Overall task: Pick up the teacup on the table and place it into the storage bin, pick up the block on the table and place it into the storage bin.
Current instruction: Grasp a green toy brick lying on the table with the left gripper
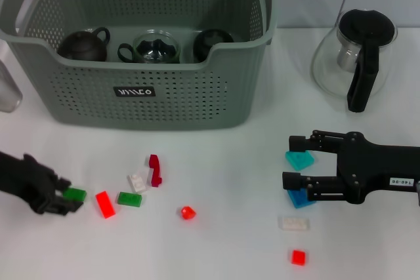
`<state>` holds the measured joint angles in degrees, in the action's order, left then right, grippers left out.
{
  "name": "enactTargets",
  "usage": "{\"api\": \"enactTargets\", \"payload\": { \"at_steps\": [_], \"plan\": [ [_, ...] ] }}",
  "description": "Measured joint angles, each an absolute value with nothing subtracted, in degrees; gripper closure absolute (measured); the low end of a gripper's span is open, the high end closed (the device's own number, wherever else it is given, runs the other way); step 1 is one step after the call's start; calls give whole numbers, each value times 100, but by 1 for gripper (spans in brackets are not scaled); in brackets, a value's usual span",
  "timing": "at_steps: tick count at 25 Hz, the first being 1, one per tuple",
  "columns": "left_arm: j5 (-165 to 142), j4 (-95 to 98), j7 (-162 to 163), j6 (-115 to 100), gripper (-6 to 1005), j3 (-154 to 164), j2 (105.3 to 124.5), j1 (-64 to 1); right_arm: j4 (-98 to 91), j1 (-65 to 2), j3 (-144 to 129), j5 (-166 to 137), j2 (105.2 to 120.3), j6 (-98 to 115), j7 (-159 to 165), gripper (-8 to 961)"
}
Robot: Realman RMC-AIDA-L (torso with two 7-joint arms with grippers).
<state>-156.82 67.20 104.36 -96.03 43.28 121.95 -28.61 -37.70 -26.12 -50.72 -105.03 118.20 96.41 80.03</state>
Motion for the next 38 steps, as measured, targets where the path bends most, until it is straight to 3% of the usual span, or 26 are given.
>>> {"api": "enactTargets", "payload": {
  "at_steps": [5, 21, 38],
  "plan": [
    [-15672, 6638, 10203, -8971, 510, 4373, 12306, -2833, -3771, -2634, -5068, -10502, 11829, 9638, 7975, 118],
    [-15776, 6351, 10492, -9353, 510, 4363, 12169, -2944, -3770, -2619, -5055, -10512, 11823, 9632, 8003, 118],
    [-15777, 6745, 10512, -9174, 510, 4394, 12314, -2748, -3770, -2631, -5045, -10556, 11820, 9634, 8007, 117]
  ]
}}
